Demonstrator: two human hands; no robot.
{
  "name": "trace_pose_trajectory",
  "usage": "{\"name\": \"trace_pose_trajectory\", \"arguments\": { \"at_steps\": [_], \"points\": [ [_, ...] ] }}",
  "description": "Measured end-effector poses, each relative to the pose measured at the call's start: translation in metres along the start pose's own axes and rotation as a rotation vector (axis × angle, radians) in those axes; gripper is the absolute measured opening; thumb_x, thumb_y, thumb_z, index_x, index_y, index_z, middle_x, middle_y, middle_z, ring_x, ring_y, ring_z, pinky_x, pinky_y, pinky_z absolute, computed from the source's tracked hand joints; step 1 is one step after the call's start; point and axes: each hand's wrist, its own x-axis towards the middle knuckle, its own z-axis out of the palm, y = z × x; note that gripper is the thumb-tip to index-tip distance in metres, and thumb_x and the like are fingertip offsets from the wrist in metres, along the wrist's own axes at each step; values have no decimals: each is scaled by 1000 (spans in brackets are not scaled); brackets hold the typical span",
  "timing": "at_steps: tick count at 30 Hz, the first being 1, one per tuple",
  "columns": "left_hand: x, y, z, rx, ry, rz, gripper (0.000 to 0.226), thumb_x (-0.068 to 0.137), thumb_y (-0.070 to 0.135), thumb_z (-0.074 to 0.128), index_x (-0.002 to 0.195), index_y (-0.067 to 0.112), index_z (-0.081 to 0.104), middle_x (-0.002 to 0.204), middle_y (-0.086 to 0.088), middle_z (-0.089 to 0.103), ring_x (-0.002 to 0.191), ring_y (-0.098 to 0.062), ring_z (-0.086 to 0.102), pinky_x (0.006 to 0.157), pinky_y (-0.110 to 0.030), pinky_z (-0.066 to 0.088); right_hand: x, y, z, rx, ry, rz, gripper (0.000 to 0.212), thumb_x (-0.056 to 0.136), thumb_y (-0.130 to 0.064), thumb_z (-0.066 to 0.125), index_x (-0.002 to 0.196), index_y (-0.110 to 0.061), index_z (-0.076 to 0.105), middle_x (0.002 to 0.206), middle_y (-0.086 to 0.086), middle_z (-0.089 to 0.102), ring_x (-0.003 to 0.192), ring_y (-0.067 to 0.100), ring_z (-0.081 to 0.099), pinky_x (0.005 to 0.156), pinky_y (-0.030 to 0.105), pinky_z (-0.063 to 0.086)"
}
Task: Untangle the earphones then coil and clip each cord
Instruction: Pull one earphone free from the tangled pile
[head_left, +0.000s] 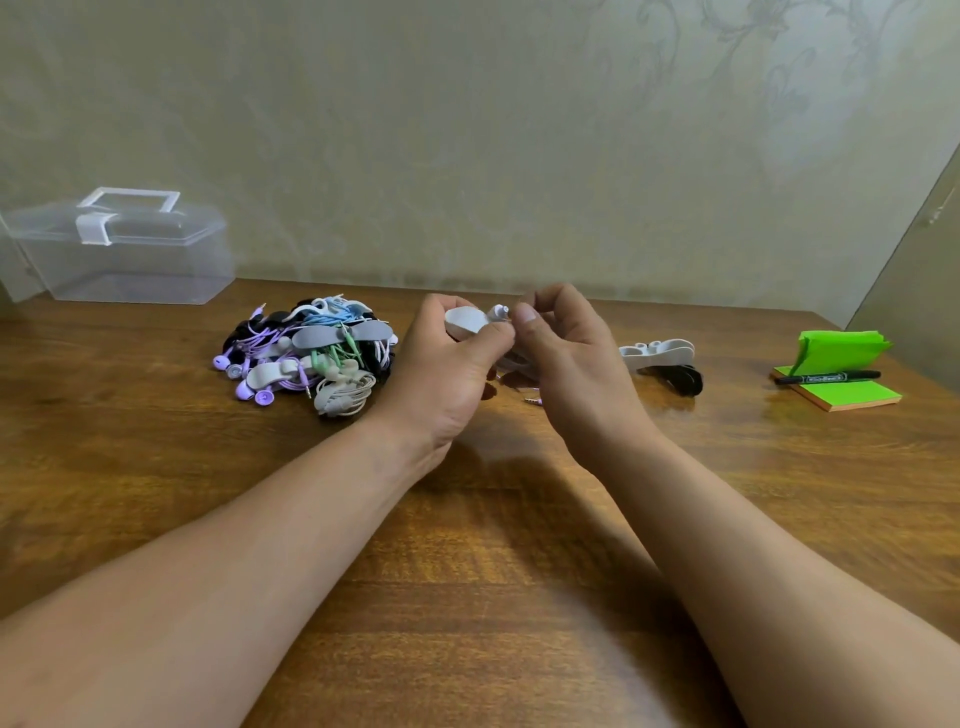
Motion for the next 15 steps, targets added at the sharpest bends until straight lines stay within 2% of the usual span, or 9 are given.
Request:
{"name": "trace_pose_trajectory", "arguments": {
  "at_steps": [3, 7, 10, 12, 15],
  "points": [
    [-2, 1, 2, 1, 27, 28, 30, 90, 29, 73, 112, 20, 55, 101, -11, 71, 96, -29, 72, 79, -47, 59, -1, -3, 1, -3, -12, -6, 18, 109, -22, 53, 105, -4, 56, 97, 12, 69, 87, 23, 70, 69, 35, 57],
    [-5, 3, 4, -56, 106, 22, 32, 86, 26, 69, 113, 16, 54, 96, -11, 69, 80, -20, 68, 65, -39, 58, -3, -4, 5, -65, -43, -54, 7, 104, -10, 52, 106, -8, 59, 101, 9, 70, 93, 29, 69, 74, 42, 57],
    [-6, 5, 4, -133, 90, -14, 26, 97, 17, 63, 121, 12, 55, 108, -18, 70, 83, -21, 72, 62, -34, 60, -6, -6, 8, -190, -36, -119, 13, 100, -12, 62, 111, -16, 59, 103, -5, 70, 92, 11, 71, 80, 38, 62],
    [-6, 5, 3, -164, 52, -25, 29, 100, 18, 62, 127, 13, 55, 111, -17, 70, 86, -18, 73, 62, -31, 59, -8, -7, 8, -235, -16, -148, 18, 99, -17, 68, 113, -19, 59, 102, -11, 69, 95, 8, 71, 83, 43, 63],
    [-4, 4, 2, -174, 57, -41, 29, 99, 20, 62, 126, 13, 58, 107, -13, 70, 89, -21, 72, 64, -32, 58, -10, -9, 8, -339, -2, -209, 21, 99, -19, 70, 115, -17, 57, 100, -14, 68, 92, 4, 69, 81, 41, 61]
  ]
}}
